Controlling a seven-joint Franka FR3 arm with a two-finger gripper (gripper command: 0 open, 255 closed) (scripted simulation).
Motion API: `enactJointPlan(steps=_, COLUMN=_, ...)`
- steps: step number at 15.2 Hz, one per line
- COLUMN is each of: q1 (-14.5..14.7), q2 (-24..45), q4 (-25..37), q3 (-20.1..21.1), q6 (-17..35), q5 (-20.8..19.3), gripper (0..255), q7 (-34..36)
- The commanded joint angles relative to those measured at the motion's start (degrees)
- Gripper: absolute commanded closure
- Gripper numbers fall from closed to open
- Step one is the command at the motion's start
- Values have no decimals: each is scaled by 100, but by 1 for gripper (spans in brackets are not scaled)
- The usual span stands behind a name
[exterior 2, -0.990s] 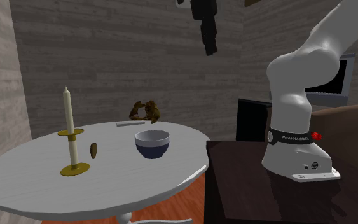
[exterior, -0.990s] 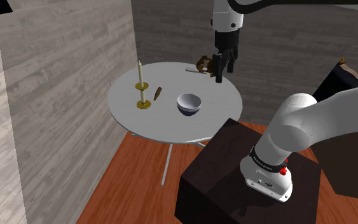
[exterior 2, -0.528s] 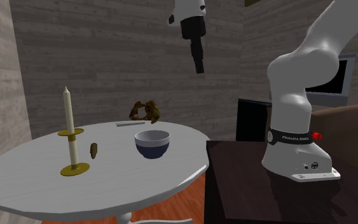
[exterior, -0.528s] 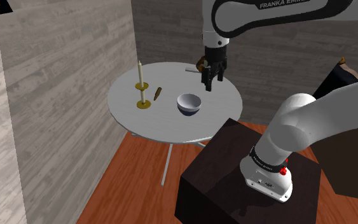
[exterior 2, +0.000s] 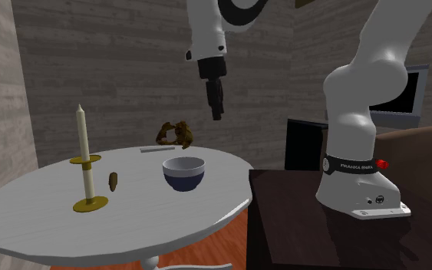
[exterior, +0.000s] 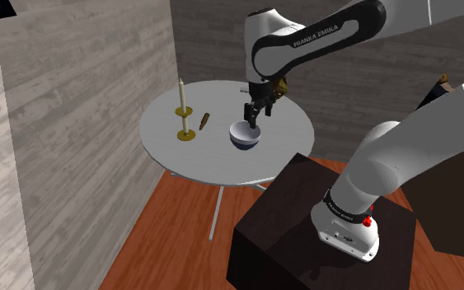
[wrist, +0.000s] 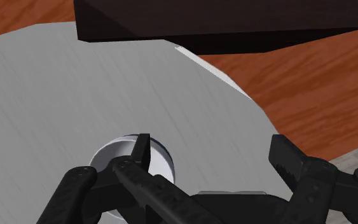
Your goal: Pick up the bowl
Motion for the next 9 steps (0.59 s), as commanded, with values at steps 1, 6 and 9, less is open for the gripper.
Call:
enactJointPlan(steps=1, q1=-62, q2=375, q4=-9, q3=-6, q6=468, q5=-94, gripper=0, q7=68)
enactJointPlan(steps=6, q1=-217, q2=1468, q4=198, q3=-16, q6=1507, q5=-384, gripper=0, q7=310)
enactJointPlan(steps=9, q1=-298, q2=2154, q4=433, q3=-43, q6=2047, q5=-602, gripper=0, q7=491)
